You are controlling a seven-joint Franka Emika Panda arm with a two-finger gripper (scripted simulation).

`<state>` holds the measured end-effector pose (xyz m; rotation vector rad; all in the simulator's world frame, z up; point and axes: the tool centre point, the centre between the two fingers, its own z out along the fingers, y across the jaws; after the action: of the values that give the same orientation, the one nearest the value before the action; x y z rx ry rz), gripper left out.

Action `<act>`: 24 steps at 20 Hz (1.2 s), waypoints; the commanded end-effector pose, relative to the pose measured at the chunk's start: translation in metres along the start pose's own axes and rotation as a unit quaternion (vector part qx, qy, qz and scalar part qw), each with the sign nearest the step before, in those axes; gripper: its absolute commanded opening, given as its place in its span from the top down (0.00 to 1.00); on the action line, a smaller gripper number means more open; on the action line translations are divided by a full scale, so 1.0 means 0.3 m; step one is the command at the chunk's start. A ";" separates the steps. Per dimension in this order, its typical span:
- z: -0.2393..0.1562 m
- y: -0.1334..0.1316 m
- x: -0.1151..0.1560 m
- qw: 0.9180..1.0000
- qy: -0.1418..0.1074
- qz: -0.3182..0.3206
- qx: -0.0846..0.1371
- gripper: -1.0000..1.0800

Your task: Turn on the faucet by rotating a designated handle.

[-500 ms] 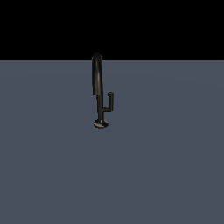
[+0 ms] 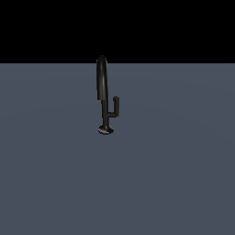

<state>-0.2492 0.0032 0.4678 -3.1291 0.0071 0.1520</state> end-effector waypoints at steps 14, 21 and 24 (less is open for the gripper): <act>0.034 -0.043 0.217 0.992 -0.078 0.072 0.073 1.00; 0.069 -0.056 0.355 0.978 -0.126 0.118 0.120 1.00; 0.089 -0.060 0.415 0.969 -0.148 0.137 0.140 1.00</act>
<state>-0.1366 0.0204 0.4333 -2.8074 0.3924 0.5360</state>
